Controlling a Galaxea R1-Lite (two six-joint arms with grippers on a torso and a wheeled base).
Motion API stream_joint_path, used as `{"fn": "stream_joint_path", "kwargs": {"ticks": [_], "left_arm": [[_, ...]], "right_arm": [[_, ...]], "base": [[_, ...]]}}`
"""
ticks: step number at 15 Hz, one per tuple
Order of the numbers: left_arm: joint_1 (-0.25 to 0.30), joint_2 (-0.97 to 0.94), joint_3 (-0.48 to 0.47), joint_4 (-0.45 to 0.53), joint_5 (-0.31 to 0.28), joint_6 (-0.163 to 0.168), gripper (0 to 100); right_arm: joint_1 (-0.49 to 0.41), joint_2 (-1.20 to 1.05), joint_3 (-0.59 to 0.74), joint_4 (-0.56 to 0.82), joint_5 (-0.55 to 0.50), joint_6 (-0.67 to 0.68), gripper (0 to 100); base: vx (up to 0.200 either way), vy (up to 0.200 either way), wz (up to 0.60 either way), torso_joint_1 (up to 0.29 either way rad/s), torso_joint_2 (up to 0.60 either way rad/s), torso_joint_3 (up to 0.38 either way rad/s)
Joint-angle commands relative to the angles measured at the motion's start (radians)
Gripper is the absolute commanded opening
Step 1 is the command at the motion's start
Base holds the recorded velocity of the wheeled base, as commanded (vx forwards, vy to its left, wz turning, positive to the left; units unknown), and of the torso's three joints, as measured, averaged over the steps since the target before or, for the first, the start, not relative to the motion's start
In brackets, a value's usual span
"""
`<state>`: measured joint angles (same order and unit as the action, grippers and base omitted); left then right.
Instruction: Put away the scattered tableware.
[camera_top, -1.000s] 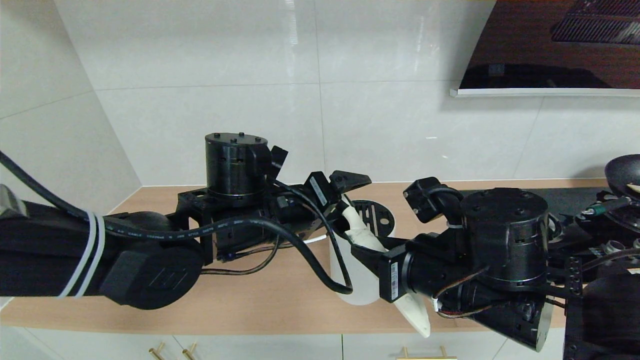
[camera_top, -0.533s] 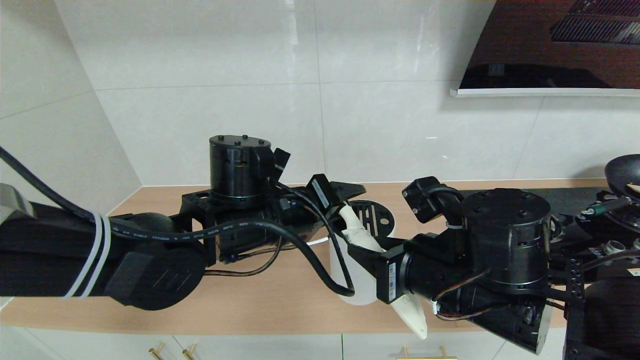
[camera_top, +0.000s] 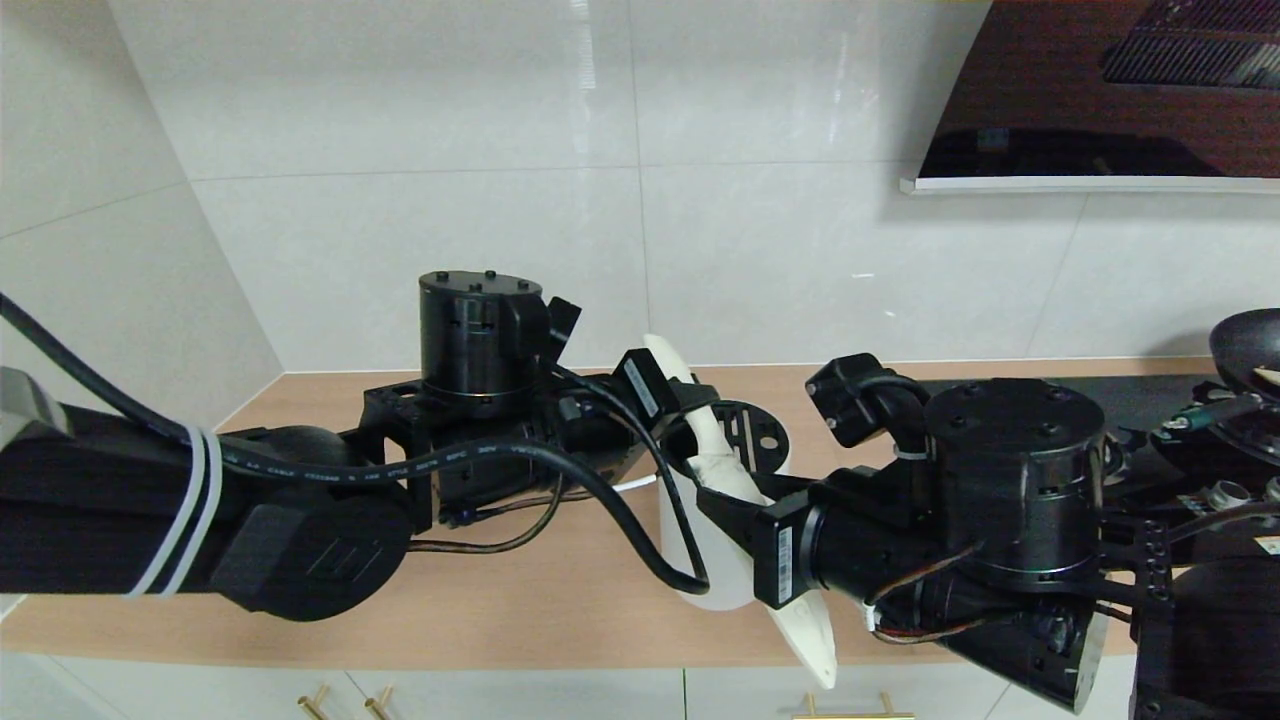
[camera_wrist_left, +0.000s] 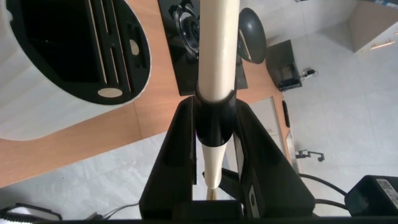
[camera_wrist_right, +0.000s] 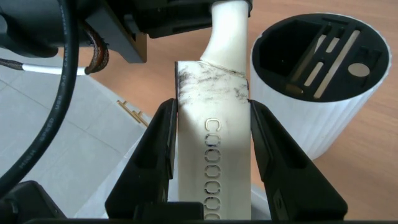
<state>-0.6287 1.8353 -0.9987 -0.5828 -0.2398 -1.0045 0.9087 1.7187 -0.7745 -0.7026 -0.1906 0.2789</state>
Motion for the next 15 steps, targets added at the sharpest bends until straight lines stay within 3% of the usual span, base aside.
{"fn": "stream_joint_path", "kwargs": {"ticks": [1, 5, 6, 12, 14, 15], "left_arm": [[0.000, -0.002, 0.000, 0.000, 0.000, -0.002, 0], [0.000, -0.004, -0.001, 0.000, 0.000, -0.008, 0], [0.000, -0.004, -0.001, -0.002, 0.000, -0.008, 0], [0.009, -0.028, -0.003, -0.003, 0.005, -0.008, 0], [0.038, -0.054, -0.003, -0.003, 0.019, 0.004, 0], [0.053, -0.071, -0.003, -0.003, 0.028, 0.029, 0]], "right_arm": [[0.001, -0.002, 0.000, 0.000, -0.001, 0.000, 0], [0.001, -0.002, 0.000, 0.000, -0.001, -0.001, 0], [0.001, -0.002, 0.000, 0.000, -0.001, -0.001, 100], [-0.004, -0.025, 0.003, -0.034, -0.007, -0.001, 100], [-0.040, -0.083, 0.001, -0.034, -0.021, -0.007, 100], [-0.068, -0.113, 0.001, -0.029, -0.020, -0.009, 100]], "base": [[0.000, 0.000, 0.00, 0.000, 0.00, 0.000], [0.000, 0.000, 0.00, 0.000, 0.00, 0.000], [0.000, 0.000, 0.00, 0.000, 0.00, 0.000], [0.000, 0.000, 0.00, 0.000, 0.00, 0.000], [0.000, 0.000, 0.00, 0.000, 0.00, 0.000], [0.000, 0.000, 0.00, 0.000, 0.00, 0.000]]}}
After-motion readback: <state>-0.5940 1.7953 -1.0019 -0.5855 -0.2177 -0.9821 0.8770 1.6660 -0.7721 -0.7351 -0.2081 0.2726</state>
